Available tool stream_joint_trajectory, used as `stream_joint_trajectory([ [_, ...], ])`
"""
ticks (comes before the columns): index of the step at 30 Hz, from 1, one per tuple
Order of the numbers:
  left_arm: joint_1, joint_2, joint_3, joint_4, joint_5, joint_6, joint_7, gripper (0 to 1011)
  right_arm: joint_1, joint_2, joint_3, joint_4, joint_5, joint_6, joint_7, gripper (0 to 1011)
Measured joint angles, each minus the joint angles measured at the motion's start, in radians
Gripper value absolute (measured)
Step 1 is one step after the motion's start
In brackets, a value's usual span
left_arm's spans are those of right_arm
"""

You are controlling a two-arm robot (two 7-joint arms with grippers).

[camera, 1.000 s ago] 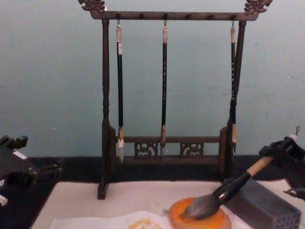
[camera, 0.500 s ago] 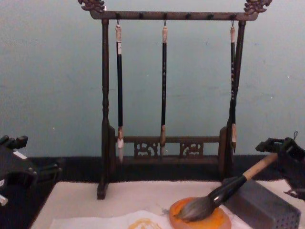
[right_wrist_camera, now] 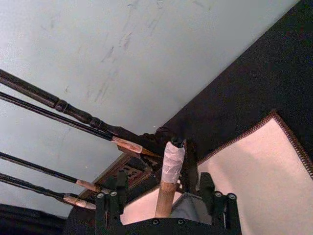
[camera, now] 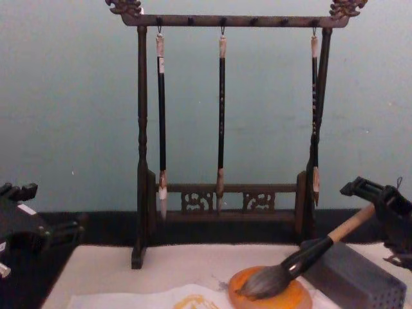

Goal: Pick up the brush from the inkstone, write on the paper, then place the brush back to its original position.

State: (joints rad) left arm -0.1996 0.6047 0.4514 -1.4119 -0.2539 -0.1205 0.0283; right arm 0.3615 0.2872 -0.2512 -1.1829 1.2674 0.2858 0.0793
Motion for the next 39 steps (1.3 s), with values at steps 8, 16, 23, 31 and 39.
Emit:
stream_joint_trajectory([
  [8, 0.000, 0.000, 0.000, 0.000, 0.000, 0.000, 0.000, 1001, -0.002, 0.003, -0.003, -0.003, 0.001, -0.001, 0.002, 1000],
  [16, 0.000, 0.000, 0.000, 0.000, 0.000, 0.000, 0.000, 1001, -0.042, 0.041, -0.018, -0.058, 0.021, -0.004, -0.003, 1000],
  [23, 0.000, 0.000, 0.000, 0.000, 0.000, 0.000, 0.000, 1001, -0.105, 0.080, -0.016, -0.135, 0.049, -0.007, -0.031, 1000],
  [31, 0.000, 0.000, 0.000, 0.000, 0.000, 0.000, 0.000, 1001, -0.183, 0.135, -0.030, -0.243, 0.042, -0.034, -0.053, 1000],
  [39, 0.000, 0.000, 0.000, 0.000, 0.000, 0.000, 0.000, 1001, -0.251, 0.193, -0.078, -0.368, -0.084, -0.141, -0.094, 1000],
])
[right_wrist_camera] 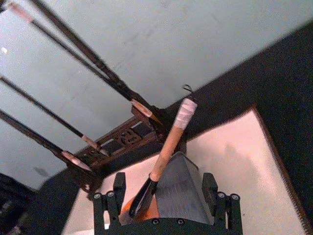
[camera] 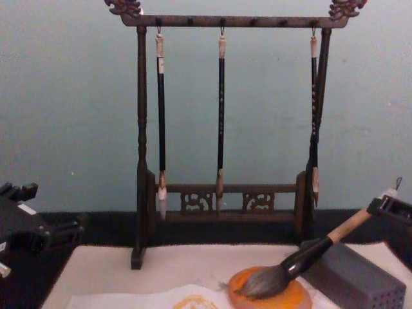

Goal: Pick up the brush from the inkstone, write on the paper, then place the brush back to its original position.

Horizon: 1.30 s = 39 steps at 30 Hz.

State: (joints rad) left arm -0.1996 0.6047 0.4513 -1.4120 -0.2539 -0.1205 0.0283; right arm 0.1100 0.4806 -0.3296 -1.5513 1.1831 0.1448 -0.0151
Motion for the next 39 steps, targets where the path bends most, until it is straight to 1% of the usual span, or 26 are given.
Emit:
stream_joint_trajectory([
  [2, 0.000, 0.000, 0.000, 0.000, 0.000, 0.000, 0.000, 1001, -0.008, 0.007, -0.013, -0.018, -0.047, -0.027, -0.011, 1000],
  [3, 0.000, 0.000, 0.000, 0.000, 0.000, 0.000, 0.000, 1001, -0.012, 0.012, -0.025, -0.031, -0.104, -0.054, -0.023, 1000],
  [4, 0.000, 0.000, 0.000, 0.000, 0.000, 0.000, 0.000, 1001, -0.012, 0.012, -0.025, -0.031, -0.104, -0.054, -0.023, 1000],
  [5, 0.000, 0.000, 0.000, 0.000, 0.000, 0.000, 0.000, 1001, -0.015, 0.016, -0.042, -0.039, -0.164, -0.080, -0.038, 1000],
  [6, 0.000, 0.000, 0.000, 0.000, 0.000, 0.000, 0.000, 1001, -0.014, 0.017, -0.050, -0.042, -0.197, -0.094, -0.047, 1000],
  [7, 0.000, 0.000, 0.000, 0.000, 0.000, 0.000, 0.000, 1001, -0.013, 0.018, -0.064, -0.043, -0.247, -0.112, -0.062, 1000],
  [10, 0.000, 0.000, 0.000, 0.000, 0.000, 0.000, 0.000, 1001, -0.004, 0.016, -0.087, -0.038, -0.327, -0.138, -0.088, 1000],
  [11, 0.000, 0.000, 0.000, 0.000, 0.000, 0.000, 0.000, 1001, 0.003, 0.013, -0.101, -0.028, -0.378, -0.154, -0.105, 1000],
  [12, 0.000, 0.000, 0.000, 0.000, 0.000, 0.000, 0.000, 1001, 0.008, 0.011, -0.108, -0.023, -0.400, -0.160, -0.113, 1000],
  [13, 0.000, 0.000, 0.000, 0.000, 0.000, 0.000, 0.000, 1001, 0.016, 0.006, -0.122, -0.008, -0.450, -0.173, -0.130, 1000],
  [16, 0.000, 0.000, 0.000, 0.000, 0.000, 0.000, 0.000, 1001, 0.030, -0.001, -0.138, 0.014, -0.505, -0.185, -0.148, 1000],
  [17, 0.000, 0.000, 0.000, 0.000, 0.000, 0.000, 0.000, 1001, 0.038, -0.006, -0.149, 0.031, -0.538, -0.192, -0.157, 1000],
  [18, 0.000, 0.000, 0.000, 0.000, 0.000, 0.000, 0.000, 1001, 0.041, -0.008, -0.154, 0.040, -0.557, -0.196, -0.163, 1000],
  [20, 0.000, 0.000, 0.000, 0.000, 0.000, 0.000, 0.000, 1001, 0.047, -0.011, -0.161, 0.052, -0.583, -0.203, -0.169, 1000],
  [21, 0.000, 0.000, 0.000, 0.000, 0.000, 0.000, 0.000, 1001, 0.050, -0.014, -0.166, 0.064, -0.605, -0.208, -0.172, 1000],
  [26, 0.000, 0.000, 0.000, 0.000, 0.000, 0.000, 0.000, 1001, 0.053, -0.022, -0.170, 0.085, -0.646, -0.221, -0.172, 1000],
  [28, 0.000, 0.000, 0.000, 0.000, 0.000, 0.000, 0.000, 1001, 0.053, -0.023, -0.170, 0.087, -0.653, -0.224, -0.171, 1000],
  [39, 0.000, 0.000, 0.000, 0.000, 0.000, 0.000, 0.000, 1001, 0.052, -0.022, -0.169, 0.085, -0.646, -0.223, -0.169, 1000],
])
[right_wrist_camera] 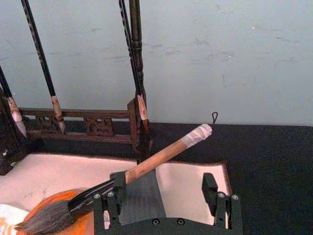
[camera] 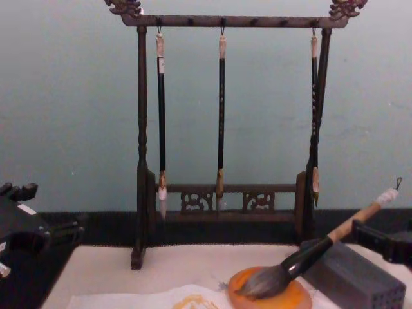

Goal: Pick up the brush from the inkstone, write on the paper, then place the brush back to its original position.

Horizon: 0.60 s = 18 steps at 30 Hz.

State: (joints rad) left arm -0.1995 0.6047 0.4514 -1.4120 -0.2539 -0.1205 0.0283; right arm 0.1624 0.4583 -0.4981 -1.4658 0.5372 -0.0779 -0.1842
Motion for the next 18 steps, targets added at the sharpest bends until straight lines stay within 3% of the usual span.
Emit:
stream_joint_trajectory([
  [18, 0.000, 0.000, 0.000, 0.000, 0.000, 0.000, 0.000, 1001, -0.001, 0.001, 0.002, -0.002, 0.008, 0.003, 0.002, 1000],
])
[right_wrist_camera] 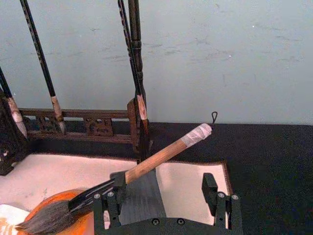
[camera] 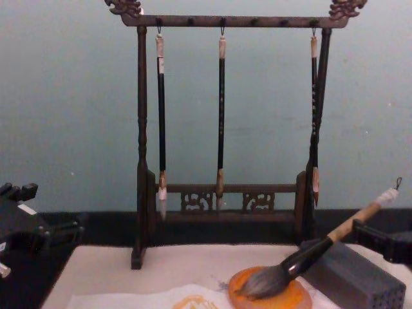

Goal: Pick up the brush from the inkstone, write on the paper, then place the brush back to its original position.

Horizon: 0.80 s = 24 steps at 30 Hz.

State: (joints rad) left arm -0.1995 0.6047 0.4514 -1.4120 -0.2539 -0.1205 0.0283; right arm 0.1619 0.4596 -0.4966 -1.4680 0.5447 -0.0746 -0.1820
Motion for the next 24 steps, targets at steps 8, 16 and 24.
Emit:
stream_joint_trajectory([
  [8, 0.000, 0.000, 0.000, 0.000, 0.000, 0.000, 0.000, 1001, 0.000, 0.000, 0.000, -0.001, 0.001, 0.001, 0.000, 1000],
  [16, 0.000, 0.000, 0.000, 0.000, 0.000, 0.000, 0.000, 1001, 0.000, 0.000, 0.000, -0.001, 0.002, 0.001, 0.000, 1000],
  [24, 0.000, 0.000, 0.000, 0.000, 0.000, 0.000, 0.000, 1001, 0.000, 0.000, 0.000, -0.001, 0.002, 0.001, 0.000, 1000],
])
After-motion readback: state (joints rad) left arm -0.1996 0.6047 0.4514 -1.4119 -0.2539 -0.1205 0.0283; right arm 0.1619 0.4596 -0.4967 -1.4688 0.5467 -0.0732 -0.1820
